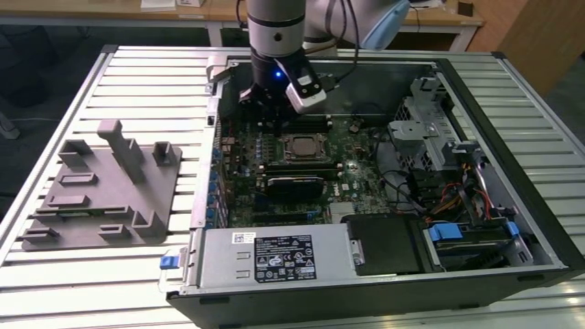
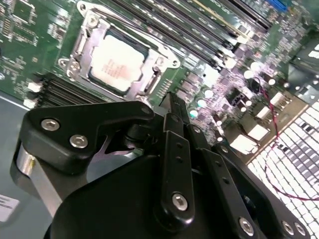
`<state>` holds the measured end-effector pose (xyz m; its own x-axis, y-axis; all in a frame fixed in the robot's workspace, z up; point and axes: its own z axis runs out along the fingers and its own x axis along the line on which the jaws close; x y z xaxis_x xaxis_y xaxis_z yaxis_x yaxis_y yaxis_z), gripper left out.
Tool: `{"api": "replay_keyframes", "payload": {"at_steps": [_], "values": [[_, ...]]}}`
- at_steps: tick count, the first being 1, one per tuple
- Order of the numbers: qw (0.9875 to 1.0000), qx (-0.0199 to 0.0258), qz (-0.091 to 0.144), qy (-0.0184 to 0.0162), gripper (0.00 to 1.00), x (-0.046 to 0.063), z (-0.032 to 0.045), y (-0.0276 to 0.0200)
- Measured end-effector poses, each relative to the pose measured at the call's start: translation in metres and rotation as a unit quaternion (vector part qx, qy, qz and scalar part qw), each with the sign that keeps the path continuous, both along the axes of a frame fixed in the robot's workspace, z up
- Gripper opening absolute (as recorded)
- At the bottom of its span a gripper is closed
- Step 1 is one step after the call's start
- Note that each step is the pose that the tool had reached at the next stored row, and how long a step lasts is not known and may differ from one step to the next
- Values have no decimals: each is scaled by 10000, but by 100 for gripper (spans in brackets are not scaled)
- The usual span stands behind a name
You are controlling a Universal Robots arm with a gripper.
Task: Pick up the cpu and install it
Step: 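Install the first cpu locking lever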
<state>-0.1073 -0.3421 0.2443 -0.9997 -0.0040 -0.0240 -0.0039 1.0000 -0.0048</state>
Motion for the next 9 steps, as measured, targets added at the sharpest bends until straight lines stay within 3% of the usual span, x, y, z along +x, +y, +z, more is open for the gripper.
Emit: {"api": "replay_keyframes", "payload": {"at_steps": [7, 9], "values": [[10000, 17, 0, -3, 11, -132, 0, 0], [9999, 157, 0, -3, 11, -140, -1, 0]]}}
